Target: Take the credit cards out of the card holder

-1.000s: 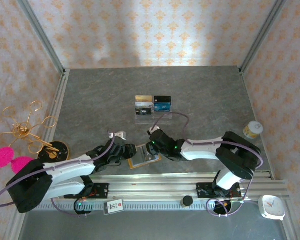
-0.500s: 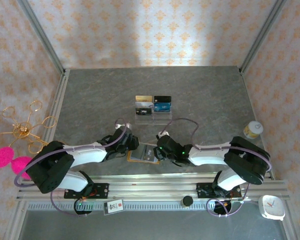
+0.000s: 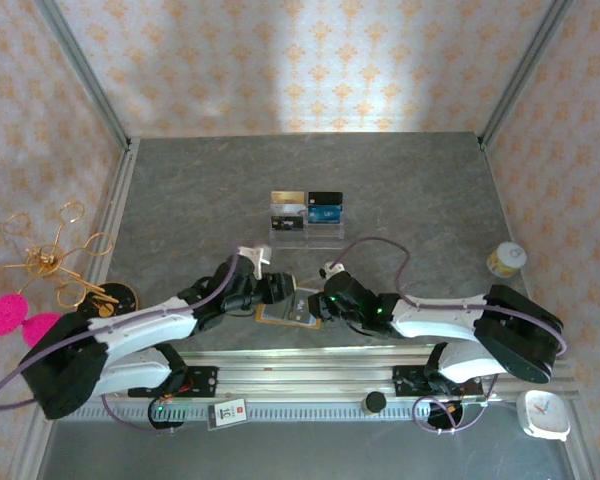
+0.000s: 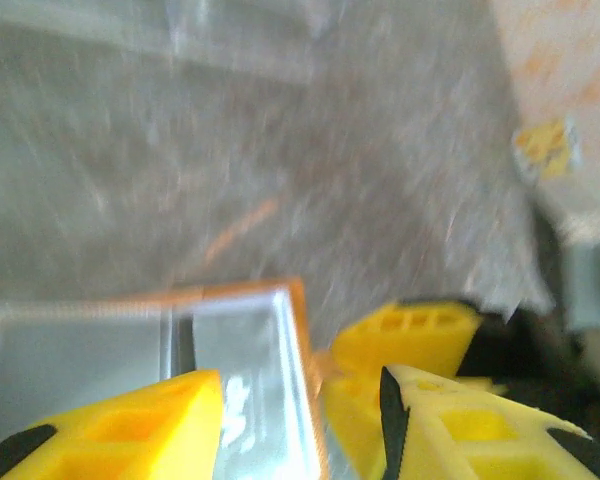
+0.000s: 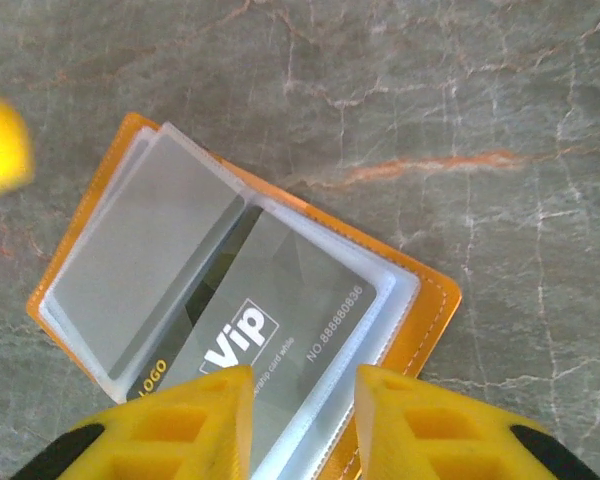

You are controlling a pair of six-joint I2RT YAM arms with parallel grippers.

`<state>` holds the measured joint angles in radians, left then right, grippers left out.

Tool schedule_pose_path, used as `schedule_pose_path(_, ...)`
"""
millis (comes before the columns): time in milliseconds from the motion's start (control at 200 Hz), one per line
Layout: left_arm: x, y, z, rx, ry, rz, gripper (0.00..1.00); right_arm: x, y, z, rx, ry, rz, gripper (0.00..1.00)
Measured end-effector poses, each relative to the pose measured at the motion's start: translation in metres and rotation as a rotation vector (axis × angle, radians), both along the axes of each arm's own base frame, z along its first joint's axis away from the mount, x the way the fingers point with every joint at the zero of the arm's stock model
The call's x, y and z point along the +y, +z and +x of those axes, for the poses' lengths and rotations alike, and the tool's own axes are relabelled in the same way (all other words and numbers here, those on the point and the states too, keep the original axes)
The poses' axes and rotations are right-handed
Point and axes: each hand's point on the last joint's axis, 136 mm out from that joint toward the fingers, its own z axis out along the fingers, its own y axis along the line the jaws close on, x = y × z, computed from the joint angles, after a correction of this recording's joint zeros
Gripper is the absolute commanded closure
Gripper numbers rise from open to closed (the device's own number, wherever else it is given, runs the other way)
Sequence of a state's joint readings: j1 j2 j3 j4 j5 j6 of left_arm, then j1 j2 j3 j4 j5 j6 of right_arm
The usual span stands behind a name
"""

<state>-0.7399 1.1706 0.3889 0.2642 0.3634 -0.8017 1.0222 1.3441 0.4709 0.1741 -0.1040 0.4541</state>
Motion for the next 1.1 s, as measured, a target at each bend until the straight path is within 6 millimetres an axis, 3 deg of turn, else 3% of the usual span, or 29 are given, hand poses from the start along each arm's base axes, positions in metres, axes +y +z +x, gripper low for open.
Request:
schedule_pose_path(85,-0.006,-0.030,-0.021,0.109,-0.056,0.010,0.63,0.001,-0.005,-0.003,0.021,0.008,-0.001,0.72)
schedule_pose_path(165,-0.009,-0.041,-0.030,0.159,-0.085,0.017,0.65,0.002,-0.007,-0.005,0.035,0.010,0.001,0.74)
schedule_pose_path(485,-0.009,-0.039,-0.031,0.166,-0.080,0.008,0.72,0.003,-0.009,-0.006,0.046,0.015,0.001,0.78)
schedule_pose_path(1101,0.001,-0.055,-0.032,0.202,-0.044,0.069,0.75,0.001,-0.016,-0.007,0.057,0.015,-0.016,0.80)
